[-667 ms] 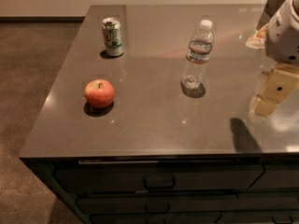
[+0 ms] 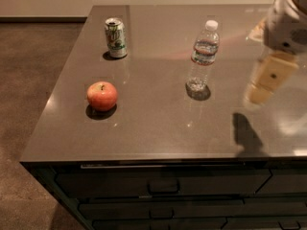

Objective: Move water bottle near 7up can

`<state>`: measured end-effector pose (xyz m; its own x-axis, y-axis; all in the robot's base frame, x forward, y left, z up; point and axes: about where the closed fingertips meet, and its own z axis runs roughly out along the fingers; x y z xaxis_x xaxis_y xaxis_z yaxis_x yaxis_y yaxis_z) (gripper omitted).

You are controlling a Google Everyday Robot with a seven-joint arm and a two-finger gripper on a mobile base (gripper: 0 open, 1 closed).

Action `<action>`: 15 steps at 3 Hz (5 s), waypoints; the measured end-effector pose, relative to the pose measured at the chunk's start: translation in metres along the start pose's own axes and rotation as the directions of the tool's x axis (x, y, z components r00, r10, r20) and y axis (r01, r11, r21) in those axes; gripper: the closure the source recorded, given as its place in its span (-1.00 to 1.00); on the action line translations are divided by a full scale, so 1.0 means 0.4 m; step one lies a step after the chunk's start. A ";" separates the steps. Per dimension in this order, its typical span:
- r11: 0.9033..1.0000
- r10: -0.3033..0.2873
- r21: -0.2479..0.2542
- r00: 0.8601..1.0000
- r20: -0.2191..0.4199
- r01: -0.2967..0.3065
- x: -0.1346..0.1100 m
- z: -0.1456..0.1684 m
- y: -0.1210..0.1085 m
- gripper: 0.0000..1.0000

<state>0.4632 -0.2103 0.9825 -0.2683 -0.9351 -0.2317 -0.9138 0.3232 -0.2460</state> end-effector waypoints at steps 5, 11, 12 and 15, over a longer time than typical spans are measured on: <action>0.919 0.394 -0.073 0.893 0.216 -0.388 -0.220 0.184 -0.313 -1.00; 0.979 0.204 -0.064 0.923 0.327 -0.194 -0.466 0.132 -0.450 1.00; 0.986 0.167 -0.055 0.916 0.364 -0.158 -0.538 0.148 -0.484 1.00; 0.991 0.064 -0.133 0.900 0.432 -0.007 -0.735 0.225 -0.430 1.00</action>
Offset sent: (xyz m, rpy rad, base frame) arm 0.1715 0.0245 0.0167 0.2458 -0.1088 -0.4135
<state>0.7266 0.0221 1.0081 -0.1685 -0.7577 -0.6305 -0.9443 0.3074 -0.1171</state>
